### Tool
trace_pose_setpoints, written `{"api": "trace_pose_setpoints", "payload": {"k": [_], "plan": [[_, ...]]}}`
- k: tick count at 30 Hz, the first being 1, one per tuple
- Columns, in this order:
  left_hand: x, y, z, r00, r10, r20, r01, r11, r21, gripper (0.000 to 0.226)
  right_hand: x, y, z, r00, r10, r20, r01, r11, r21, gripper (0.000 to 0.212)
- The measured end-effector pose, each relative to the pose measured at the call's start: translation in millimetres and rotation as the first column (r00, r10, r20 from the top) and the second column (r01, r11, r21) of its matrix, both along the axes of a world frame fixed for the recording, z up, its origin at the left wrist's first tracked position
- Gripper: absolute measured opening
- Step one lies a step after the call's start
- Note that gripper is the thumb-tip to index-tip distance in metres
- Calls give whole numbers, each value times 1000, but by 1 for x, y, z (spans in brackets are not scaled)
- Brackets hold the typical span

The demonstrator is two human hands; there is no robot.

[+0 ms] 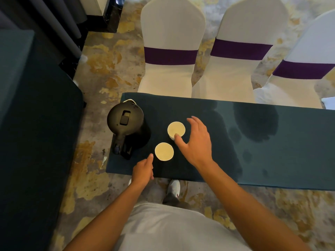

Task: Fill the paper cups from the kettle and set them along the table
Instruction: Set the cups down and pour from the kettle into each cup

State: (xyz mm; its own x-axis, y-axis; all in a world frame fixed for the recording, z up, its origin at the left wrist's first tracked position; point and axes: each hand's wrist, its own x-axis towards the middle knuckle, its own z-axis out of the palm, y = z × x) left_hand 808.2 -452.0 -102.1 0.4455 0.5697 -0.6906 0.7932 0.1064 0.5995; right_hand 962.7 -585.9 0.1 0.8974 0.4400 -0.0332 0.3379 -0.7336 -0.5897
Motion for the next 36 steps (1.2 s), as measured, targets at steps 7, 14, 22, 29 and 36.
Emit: {"api": "trace_pose_setpoints", "payload": {"k": [7, 14, 22, 29, 36], "plan": [[-33, 37, -4, 972, -235, -19, 232, 967, -104, 45, -75, 89, 53, 972, 187, -144, -169, 977, 129, 53], [-45, 82, -11, 876, -478, -63, 465, 872, -154, 48, -120, 145, 40, 952, 89, -293, -106, 993, -44, 60], [-75, 137, -22, 880, -472, -47, 456, 869, -192, 34, -130, 163, -3, 773, -187, -606, 177, 981, -77, 66], [-73, 161, -12, 875, -483, -14, 469, 857, -214, 31, -127, 174, -9, 508, -101, -856, 384, 916, 119, 37], [-69, 169, -8, 893, -450, 11, 440, 866, -237, 29, -122, 172, -7, 423, 48, -905, 474, 840, 266, 25]]}}
